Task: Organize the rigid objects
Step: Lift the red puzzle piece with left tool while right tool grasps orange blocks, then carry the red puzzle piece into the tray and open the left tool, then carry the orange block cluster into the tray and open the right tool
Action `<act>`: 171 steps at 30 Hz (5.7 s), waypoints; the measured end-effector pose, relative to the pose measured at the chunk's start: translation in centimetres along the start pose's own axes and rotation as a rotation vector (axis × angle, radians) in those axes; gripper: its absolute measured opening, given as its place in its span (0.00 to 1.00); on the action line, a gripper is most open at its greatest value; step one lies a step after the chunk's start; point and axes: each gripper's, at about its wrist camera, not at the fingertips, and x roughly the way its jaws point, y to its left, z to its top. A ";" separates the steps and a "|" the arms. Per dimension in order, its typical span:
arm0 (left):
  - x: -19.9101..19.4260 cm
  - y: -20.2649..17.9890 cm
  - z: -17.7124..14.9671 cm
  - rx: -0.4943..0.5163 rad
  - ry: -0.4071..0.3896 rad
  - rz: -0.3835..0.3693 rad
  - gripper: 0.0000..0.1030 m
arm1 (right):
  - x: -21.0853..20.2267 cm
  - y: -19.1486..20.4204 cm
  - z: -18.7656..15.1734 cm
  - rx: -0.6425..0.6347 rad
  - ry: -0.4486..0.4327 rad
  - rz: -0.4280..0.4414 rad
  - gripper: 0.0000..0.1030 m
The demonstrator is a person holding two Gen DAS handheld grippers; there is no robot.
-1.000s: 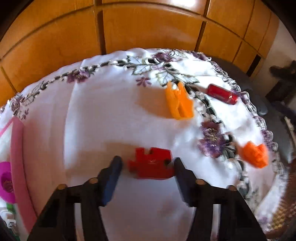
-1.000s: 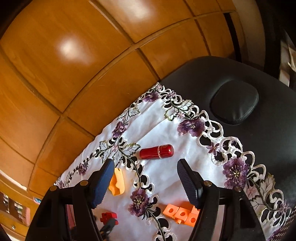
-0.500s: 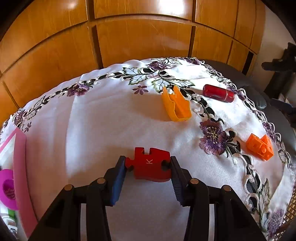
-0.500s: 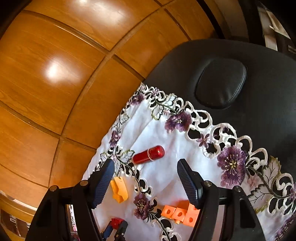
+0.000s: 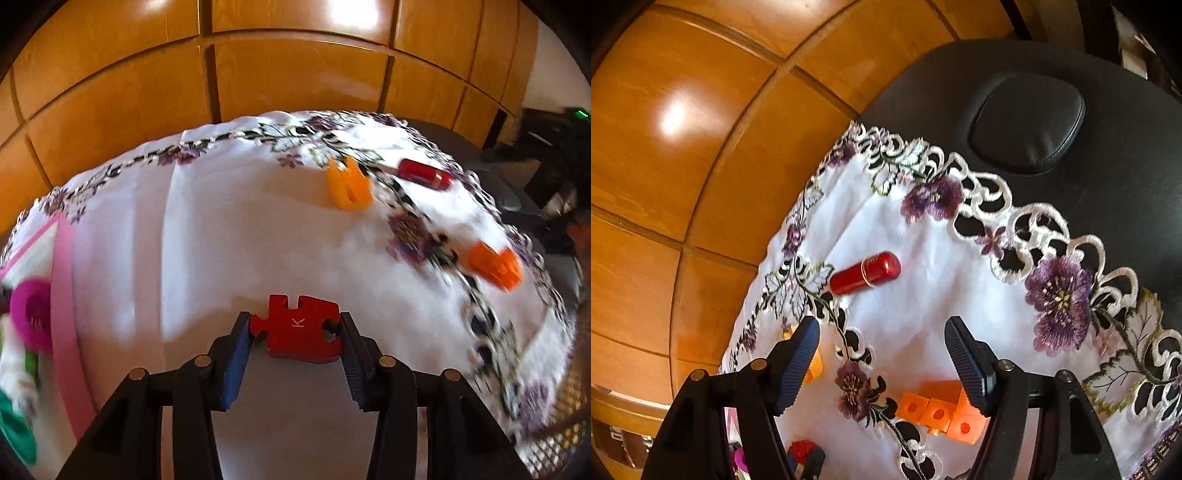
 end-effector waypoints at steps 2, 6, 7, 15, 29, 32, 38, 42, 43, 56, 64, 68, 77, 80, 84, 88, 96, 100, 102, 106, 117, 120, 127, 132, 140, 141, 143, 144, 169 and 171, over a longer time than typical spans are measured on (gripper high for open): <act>-0.8 -0.8 -1.2 0.035 -0.003 0.001 0.45 | 0.5 0.3 -0.2 -0.017 0.028 -0.022 0.69; -2.7 -1.7 -3.2 0.068 -0.003 -0.024 0.45 | 0.9 0.7 -0.9 -0.064 0.040 -0.107 0.69; -3.1 -1.8 -3.5 0.072 -0.006 -0.027 0.45 | 0.8 0.6 -1.0 -0.067 0.035 -0.123 0.69; -6.9 -0.3 -4.7 0.059 -0.057 -0.048 0.45 | -0.2 1.1 -3.5 -0.158 0.002 -0.262 0.77; -11.5 3.2 -6.9 -0.031 -0.131 -0.076 0.45 | 2.1 2.9 -6.6 -0.352 0.063 -0.404 0.63; -12.0 4.0 -7.7 -0.050 -0.132 -0.070 0.45 | 2.0 4.5 -7.6 -0.449 0.060 -0.388 0.63; -13.4 5.3 -8.4 -0.087 -0.158 -0.054 0.45 | 3.4 9.8 -12.0 -0.742 0.182 -0.226 0.63; -14.7 6.5 -8.8 -0.107 -0.179 -0.026 0.45 | 5.2 11.4 -14.9 -0.922 0.221 -0.251 0.63; -14.9 6.8 -8.9 -0.114 -0.182 -0.019 0.45 | 5.7 11.4 -15.1 -0.938 0.229 -0.260 0.63; -17.1 10.1 -9.7 -0.215 -0.199 0.067 0.45 | 6.4 10.7 -15.5 -0.943 0.222 -0.223 0.63; -17.8 11.0 -9.8 -0.240 -0.198 0.116 0.45 | 6.5 10.8 -16.0 -0.975 0.205 -0.237 0.63; -18.0 11.4 -9.9 -0.255 -0.197 0.133 0.45 | 6.5 10.8 -16.1 -0.984 0.200 -0.241 0.63; -18.4 12.6 -10.3 -0.282 -0.200 0.163 0.45 | 6.5 10.8 -16.2 -0.996 0.191 -0.247 0.63; -18.6 13.2 -10.5 -0.295 -0.202 0.168 0.45 | 6.5 10.8 -16.2 -0.997 0.189 -0.248 0.63; -19.2 14.9 -11.1 -0.340 -0.208 0.187 0.45 | 6.5 10.8 -16.3 -0.999 0.186 -0.251 0.63; -20.2 17.5 -12.4 -0.405 -0.215 0.222 0.45 | 6.5 10.8 -16.4 -1.000 0.182 -0.253 0.63; -22.2 21.6 -16.0 -0.523 -0.208 0.279 0.45 | 6.5 10.8 -16.4 -1.002 0.177 -0.254 0.63; -21.2 21.2 -16.9 -0.523 -0.167 0.244 0.45 | 6.5 10.8 -16.4 -1.003 0.175 -0.254 0.63; -20.6 20.7 -16.6 -0.516 -0.154 0.214 0.45 | 6.4 10.8 -16.4 -1.001 0.174 -0.253 0.63; -19.2 19.7 -15.2 -0.480 -0.140 0.185 0.45 | 6.5 10.8 -16.4 -0.998 0.174 -0.253 0.63; -14.6 20.6 -13.1 -0.445 -0.059 0.214 0.45 | 6.4 10.8 -16.4 -0.988 0.170 -0.249 0.63; -13.6 20.9 -13.3 -0.436 -0.045 0.227 0.46 | 6.4 10.8 -16.5 -0.988 0.170 -0.249 0.63; -13.1 20.2 -13.5 -0.385 -0.040 0.257 0.46 | 6.4 10.7 -16.5 -0.984 0.166 -0.250 0.63; -14.2 19.7 -13.4 -0.376 -0.082 0.283 0.64 | 6.4 10.7 -16.5 -0.984 0.165 -0.251 0.63; -16.1 20.1 -14.0 -0.411 -0.108 0.309 0.64 | 6.3 10.7 -16.5 -0.984 0.160 -0.253 0.63; -16.3 20.3 -14.2 -0.423 -0.105 0.315 0.64 | 6.3 10.7 -16.6 -0.984 0.159 -0.254 0.63; -16.7 20.4 -14.6 -0.443 -0.107 0.326 0.64 | 6.3 10.8 -16.6 -0.983 0.158 -0.254 0.63; -16.9 20.5 -14.7 -0.450 -0.110 0.328 0.64 | 6.3 10.7 -16.6 -0.984 0.158 -0.254 0.63; -19.6 20.4 -15.4 -0.485 -0.160 0.330 0.64 | 5.1 11.1 -18.7 -0.999 0.157 -0.256 0.63; -19.6 20.5 -15.5 -0.485 -0.161 0.332 0.64 | 4.6 11.3 -19.0 -1.000 0.152 -0.244 0.63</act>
